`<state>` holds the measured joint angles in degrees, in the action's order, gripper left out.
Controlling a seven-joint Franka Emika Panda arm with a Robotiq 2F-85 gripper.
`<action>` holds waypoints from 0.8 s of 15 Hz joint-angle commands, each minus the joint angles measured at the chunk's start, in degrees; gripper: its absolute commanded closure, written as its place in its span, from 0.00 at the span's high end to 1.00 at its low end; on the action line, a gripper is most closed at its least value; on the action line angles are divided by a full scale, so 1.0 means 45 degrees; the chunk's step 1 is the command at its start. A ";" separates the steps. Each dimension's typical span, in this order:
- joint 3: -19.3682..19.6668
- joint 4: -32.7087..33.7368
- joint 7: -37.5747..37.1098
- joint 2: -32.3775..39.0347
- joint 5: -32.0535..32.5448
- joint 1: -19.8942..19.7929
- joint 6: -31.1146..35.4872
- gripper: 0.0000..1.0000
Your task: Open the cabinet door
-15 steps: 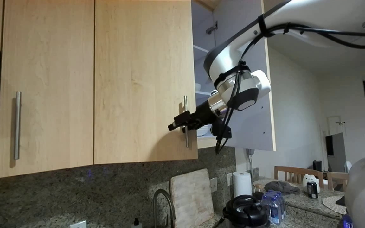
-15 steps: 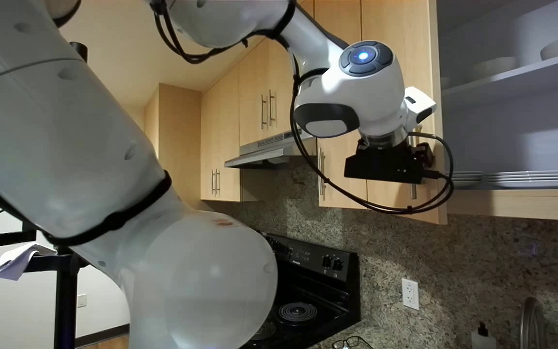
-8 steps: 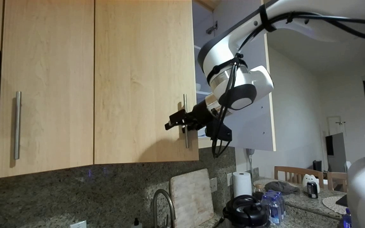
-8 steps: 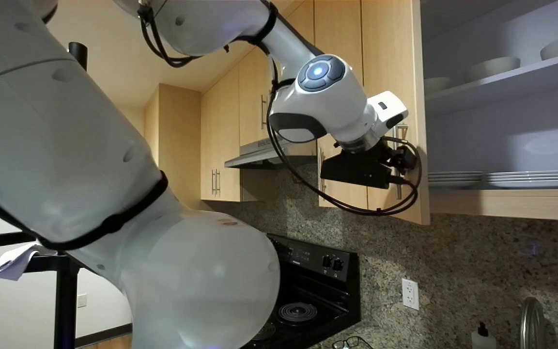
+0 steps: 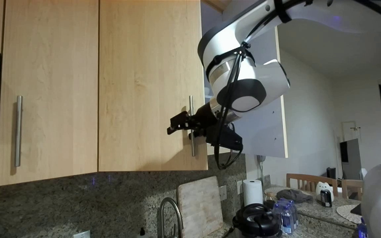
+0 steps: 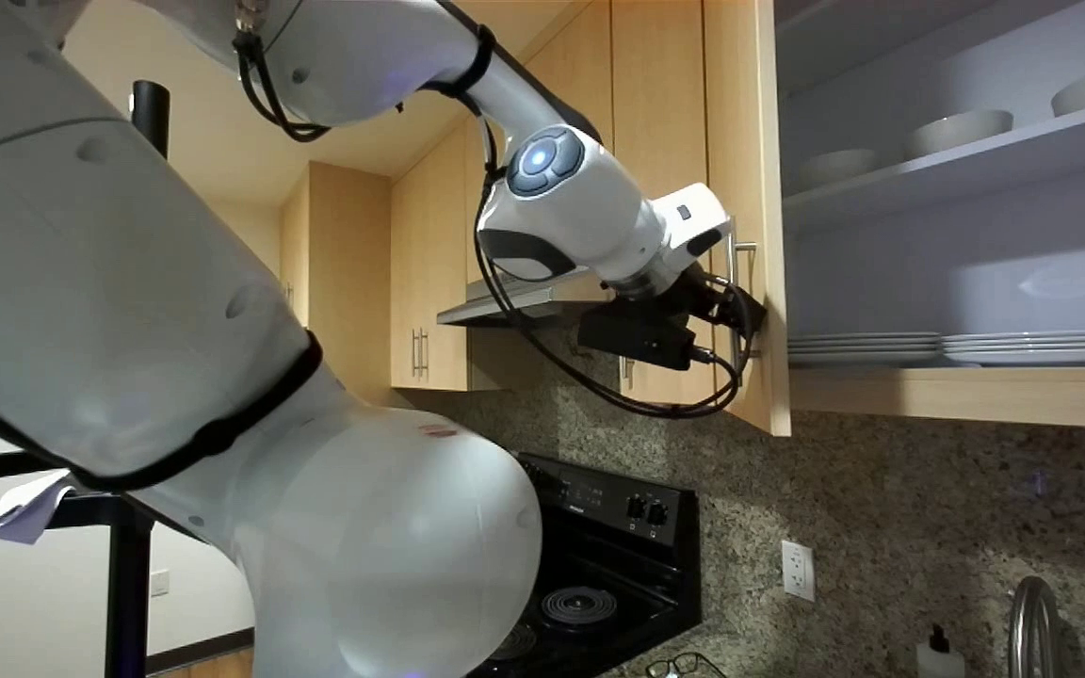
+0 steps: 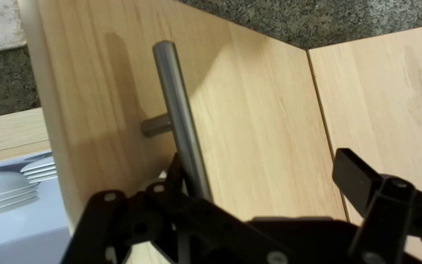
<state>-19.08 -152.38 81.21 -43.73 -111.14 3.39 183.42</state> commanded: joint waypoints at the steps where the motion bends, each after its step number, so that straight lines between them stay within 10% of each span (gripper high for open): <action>1: -0.1697 0.0389 -0.0421 0.0863 -0.1628 -0.0292 -0.0943 1.00; 12: -0.6573 0.1597 -0.0696 0.0430 -0.4151 -0.4429 -0.0292 1.00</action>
<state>-41.32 -149.05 80.89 -47.06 -125.93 -13.13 187.43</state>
